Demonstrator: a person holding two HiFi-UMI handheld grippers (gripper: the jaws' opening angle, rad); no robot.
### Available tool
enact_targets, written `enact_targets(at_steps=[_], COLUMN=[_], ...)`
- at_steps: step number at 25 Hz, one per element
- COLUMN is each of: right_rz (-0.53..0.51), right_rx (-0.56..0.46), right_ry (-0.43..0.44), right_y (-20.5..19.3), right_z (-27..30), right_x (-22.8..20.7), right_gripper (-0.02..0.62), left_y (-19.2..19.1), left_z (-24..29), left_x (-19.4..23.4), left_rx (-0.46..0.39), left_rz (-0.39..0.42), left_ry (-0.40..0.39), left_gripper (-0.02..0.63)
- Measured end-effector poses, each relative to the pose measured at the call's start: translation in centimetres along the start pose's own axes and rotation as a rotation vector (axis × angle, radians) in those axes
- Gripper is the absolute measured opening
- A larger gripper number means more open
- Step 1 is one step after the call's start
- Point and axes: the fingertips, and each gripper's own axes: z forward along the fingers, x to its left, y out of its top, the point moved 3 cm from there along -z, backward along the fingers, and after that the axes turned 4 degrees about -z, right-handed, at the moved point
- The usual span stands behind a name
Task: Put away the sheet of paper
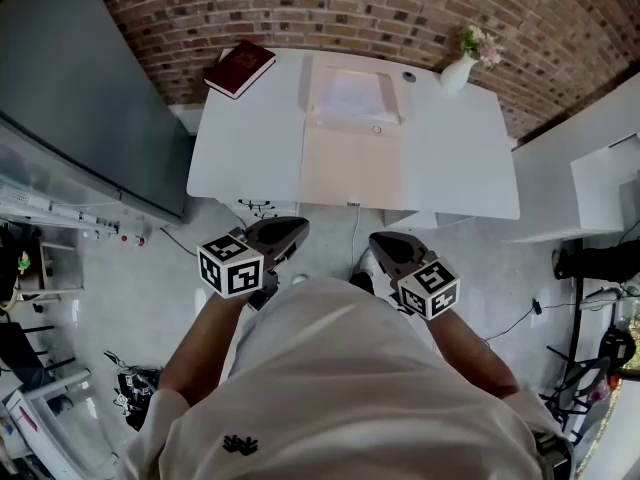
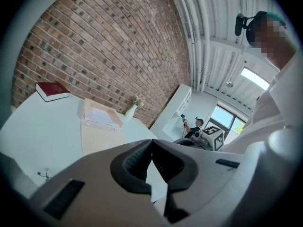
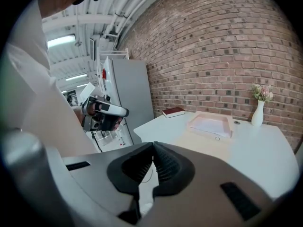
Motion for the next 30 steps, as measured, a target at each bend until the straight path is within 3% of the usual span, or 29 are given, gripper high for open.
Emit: enact_targets(at_steps=[30], right_rz=[-0.024], right_rx=[0.015], right_ry=[0.006], right_y=[-1.1], right_z=[-0.4], right_x=[2.0], right_gripper=[0.029], left_y=[-2.4], left_z=[-1.3], left_x=[-0.3], left_rx=[0.017], left_rz=[0.008], left_ry=[0.037], left_gripper=[0.023])
